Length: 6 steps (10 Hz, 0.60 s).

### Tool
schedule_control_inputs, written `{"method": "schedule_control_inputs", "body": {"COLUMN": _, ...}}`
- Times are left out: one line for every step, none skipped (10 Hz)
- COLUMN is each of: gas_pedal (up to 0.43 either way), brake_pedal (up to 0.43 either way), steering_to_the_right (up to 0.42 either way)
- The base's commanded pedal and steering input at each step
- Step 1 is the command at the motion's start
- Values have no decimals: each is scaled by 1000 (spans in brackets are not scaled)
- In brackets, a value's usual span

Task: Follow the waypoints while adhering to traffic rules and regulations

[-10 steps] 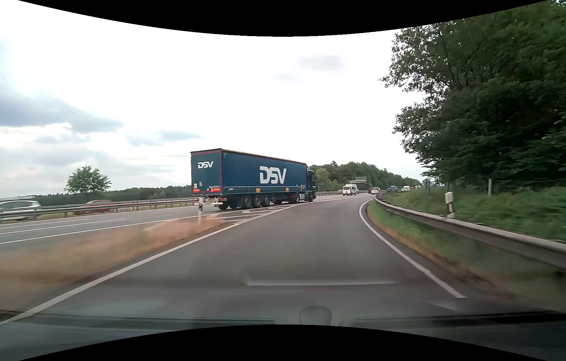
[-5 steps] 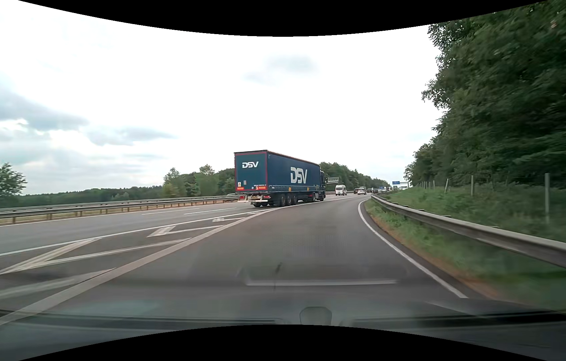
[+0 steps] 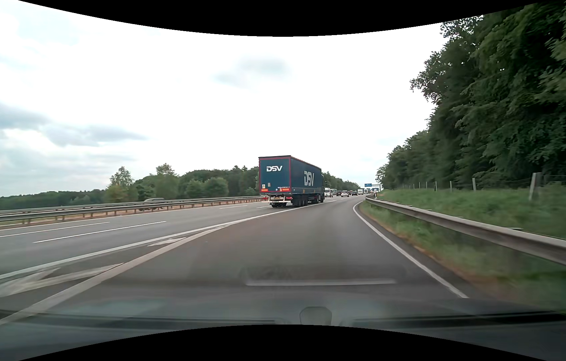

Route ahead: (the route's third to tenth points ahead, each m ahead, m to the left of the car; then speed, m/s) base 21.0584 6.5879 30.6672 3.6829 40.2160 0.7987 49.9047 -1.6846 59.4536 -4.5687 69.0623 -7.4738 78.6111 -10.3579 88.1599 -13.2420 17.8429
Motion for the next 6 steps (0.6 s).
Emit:
{"method": "schedule_control_inputs", "body": {"gas_pedal": 260, "brake_pedal": 0, "steering_to_the_right": 54}}
{"method": "schedule_control_inputs", "body": {"gas_pedal": 260, "brake_pedal": 0, "steering_to_the_right": 53}}
{"method": "schedule_control_inputs", "body": {"gas_pedal": 260, "brake_pedal": 0, "steering_to_the_right": 53}}
{"method": "schedule_control_inputs", "body": {"gas_pedal": 260, "brake_pedal": 0, "steering_to_the_right": 53}}
{"method": "schedule_control_inputs", "body": {"gas_pedal": 260, "brake_pedal": 0, "steering_to_the_right": 53}}
{"method": "schedule_control_inputs", "body": {"gas_pedal": 260, "brake_pedal": 0, "steering_to_the_right": 52}}
